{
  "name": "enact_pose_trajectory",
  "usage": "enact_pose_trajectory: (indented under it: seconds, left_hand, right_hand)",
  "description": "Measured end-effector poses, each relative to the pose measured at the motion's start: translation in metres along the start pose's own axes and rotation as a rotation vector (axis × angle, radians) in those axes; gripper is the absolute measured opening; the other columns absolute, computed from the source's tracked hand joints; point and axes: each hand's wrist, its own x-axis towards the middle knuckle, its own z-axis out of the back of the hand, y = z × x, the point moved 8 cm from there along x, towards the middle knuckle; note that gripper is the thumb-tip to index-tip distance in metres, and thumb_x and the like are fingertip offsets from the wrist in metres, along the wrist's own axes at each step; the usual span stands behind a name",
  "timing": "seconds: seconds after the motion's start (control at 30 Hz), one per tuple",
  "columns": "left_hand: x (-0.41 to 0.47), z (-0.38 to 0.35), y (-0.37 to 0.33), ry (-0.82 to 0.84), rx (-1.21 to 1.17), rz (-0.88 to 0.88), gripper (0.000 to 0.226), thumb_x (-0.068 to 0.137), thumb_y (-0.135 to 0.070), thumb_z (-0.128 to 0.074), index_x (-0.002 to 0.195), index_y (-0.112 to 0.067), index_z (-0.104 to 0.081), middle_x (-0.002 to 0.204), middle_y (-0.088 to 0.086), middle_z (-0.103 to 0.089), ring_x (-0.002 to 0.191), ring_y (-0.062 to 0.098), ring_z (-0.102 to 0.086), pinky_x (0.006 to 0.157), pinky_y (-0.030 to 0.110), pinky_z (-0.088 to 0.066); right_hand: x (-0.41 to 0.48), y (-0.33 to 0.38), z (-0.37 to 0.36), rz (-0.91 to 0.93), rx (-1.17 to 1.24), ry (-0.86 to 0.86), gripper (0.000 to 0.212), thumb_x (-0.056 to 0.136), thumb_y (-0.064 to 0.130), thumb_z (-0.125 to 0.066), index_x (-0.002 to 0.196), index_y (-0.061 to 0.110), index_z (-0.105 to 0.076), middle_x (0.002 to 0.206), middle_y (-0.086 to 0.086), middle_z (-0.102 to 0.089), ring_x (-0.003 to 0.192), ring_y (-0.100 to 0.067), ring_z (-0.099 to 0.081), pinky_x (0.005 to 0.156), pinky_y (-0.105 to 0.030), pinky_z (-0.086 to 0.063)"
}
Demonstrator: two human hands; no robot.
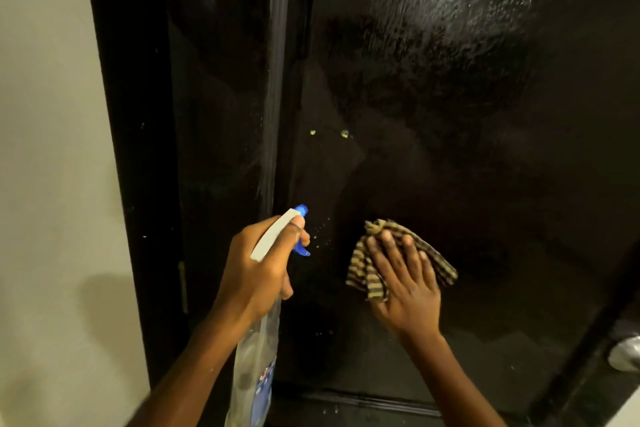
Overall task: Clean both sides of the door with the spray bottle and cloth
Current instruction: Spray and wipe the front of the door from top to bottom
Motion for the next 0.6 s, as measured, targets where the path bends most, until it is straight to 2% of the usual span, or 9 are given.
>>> enact_pose_trajectory:
  seconds: [0.1,0.2,0.3,0.37,0.47,0.6]
  left_hand:
    - [0.003,-0.003,-0.003,0.007,-0.006,0.013,0.045,0.090,-0.046,-0.043,0.085,-0.009,-0.068,0.038,0.001,-0.053,0.033,0.021,-0.051,0.045,0.029,-0.048]
    - [0.007,-0.005,-0.009,0.002,0.009,0.032,0.049,0.088,-0.050,-0.043,0.082,-0.009,-0.067,0.040,0.000,-0.054,0.033,0.020,-0.052,0.045,0.031,-0.048]
    - [0.009,0.003,-0.012,-0.046,0.013,0.046,0.044,0.096,-0.041,-0.044,0.080,-0.006,-0.065,0.050,-0.005,-0.061,0.033,0.019,-0.051,0.044,0.031,-0.046]
    - [0.008,0.013,-0.017,-0.094,0.010,0.030,0.045,0.095,-0.044,-0.043,0.081,-0.007,-0.065,0.047,-0.003,-0.059,0.034,0.020,-0.051,0.044,0.029,-0.047]
    - [0.002,0.031,-0.023,-0.186,-0.003,0.000,0.050,0.088,-0.052,-0.042,0.082,-0.008,-0.066,0.047,-0.005,-0.059,0.033,0.019,-0.051,0.044,0.026,-0.047]
    - [0.001,0.053,-0.024,-0.248,-0.017,-0.027,0.050,0.096,-0.052,-0.043,0.084,-0.010,-0.067,0.054,-0.007,-0.064,0.032,0.020,-0.052,0.041,0.024,-0.046]
  right_hand:
    - [0.018,-0.038,0.015,-0.206,0.035,-0.051,0.065,0.099,0.043,-0.027,0.161,0.035,-0.010,0.169,0.011,0.000,0.156,-0.017,-0.001,0.124,-0.036,-0.004]
    - [0.068,-0.051,0.039,-0.338,0.092,-0.110,0.071,0.094,0.044,-0.033,0.161,0.031,-0.011,0.169,0.006,0.001,0.156,-0.018,0.005,0.125,-0.039,-0.001]
    - [0.128,-0.044,0.064,-0.406,0.101,-0.155,0.070,0.095,0.044,-0.034,0.161,0.029,-0.014,0.168,0.003,-0.001,0.155,-0.018,0.004,0.125,-0.040,-0.003]
    - [0.164,-0.023,0.075,-0.359,0.088,-0.164,0.070,0.096,0.047,-0.034,0.161,0.028,-0.018,0.169,0.000,-0.008,0.156,-0.022,-0.002,0.125,-0.039,-0.003]
    - [0.191,0.023,0.073,-0.157,0.082,-0.122,0.070,0.096,0.049,-0.038,0.161,0.027,-0.021,0.169,0.000,-0.009,0.156,-0.022,-0.002,0.126,-0.038,-0.003]
    - [0.155,0.072,0.040,0.160,0.053,-0.016,0.068,0.097,0.049,-0.037,0.161,0.027,-0.023,0.169,0.003,-0.008,0.156,-0.018,0.002,0.126,-0.036,-0.004]
